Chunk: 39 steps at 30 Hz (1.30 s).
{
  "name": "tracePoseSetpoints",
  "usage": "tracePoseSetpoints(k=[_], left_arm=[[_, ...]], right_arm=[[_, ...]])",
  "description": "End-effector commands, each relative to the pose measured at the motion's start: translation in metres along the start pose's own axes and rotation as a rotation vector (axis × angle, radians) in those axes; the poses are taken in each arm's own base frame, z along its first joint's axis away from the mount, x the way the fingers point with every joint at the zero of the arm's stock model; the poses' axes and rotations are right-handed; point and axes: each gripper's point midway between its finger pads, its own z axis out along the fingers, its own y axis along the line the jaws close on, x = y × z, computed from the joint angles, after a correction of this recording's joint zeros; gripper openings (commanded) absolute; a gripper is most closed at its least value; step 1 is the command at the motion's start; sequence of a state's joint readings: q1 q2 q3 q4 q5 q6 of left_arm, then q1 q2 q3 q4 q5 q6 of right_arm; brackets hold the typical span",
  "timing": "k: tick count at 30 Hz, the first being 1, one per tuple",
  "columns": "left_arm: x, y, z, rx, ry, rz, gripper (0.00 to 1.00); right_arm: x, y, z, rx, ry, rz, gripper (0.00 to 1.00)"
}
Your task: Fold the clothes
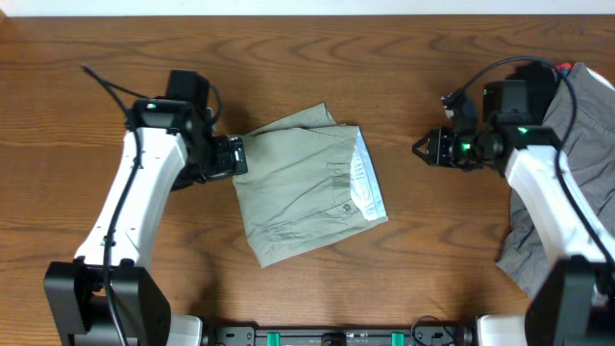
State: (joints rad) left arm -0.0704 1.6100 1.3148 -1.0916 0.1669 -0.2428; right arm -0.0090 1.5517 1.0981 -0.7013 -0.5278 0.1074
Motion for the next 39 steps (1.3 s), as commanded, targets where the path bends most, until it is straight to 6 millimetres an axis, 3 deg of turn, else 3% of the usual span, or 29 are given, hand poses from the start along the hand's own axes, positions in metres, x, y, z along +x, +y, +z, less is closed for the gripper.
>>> tracePoseSetpoints(k=[1, 10, 12, 18, 24, 31, 35, 39], left_arm=[[0.018, -0.009, 0.020, 0.122, 0.106, -0.061, 0.99], [0.047, -0.008, 0.084, 0.209, 0.166, -0.200, 0.98], [0.053, -0.017, 0.095, 0.283, 0.170, -0.200, 0.98], [0.056, -0.017, 0.115, 0.317, 0.142, -0.271, 0.98], [0.048, -0.026, 0.119, 0.374, 0.095, -0.258, 0.98], [0.050, -0.053, 0.117, 0.433, 0.083, -0.149, 0.71], [0.053, -0.066, 0.117, 0.445, 0.071, -0.069, 0.46], [0.050, -0.077, 0.110, 0.480, 0.063, -0.041, 0.11]], right_arm=[[0.003, 0.020, -0.014, -0.045, -0.016, -0.073, 0.33], [0.015, 0.023, -0.021, -0.043, 0.017, -0.055, 0.34], [0.016, 0.024, -0.021, -0.043, 0.020, -0.054, 0.34], [0.017, 0.024, -0.021, -0.043, 0.022, -0.052, 0.34], [0.017, 0.024, -0.021, -0.043, 0.023, -0.051, 0.34], [0.017, 0.024, -0.021, -0.043, 0.024, -0.047, 0.34], [0.017, 0.024, -0.021, -0.043, 0.024, -0.040, 0.34], [0.017, 0.024, -0.021, -0.044, 0.024, -0.039, 0.34]])
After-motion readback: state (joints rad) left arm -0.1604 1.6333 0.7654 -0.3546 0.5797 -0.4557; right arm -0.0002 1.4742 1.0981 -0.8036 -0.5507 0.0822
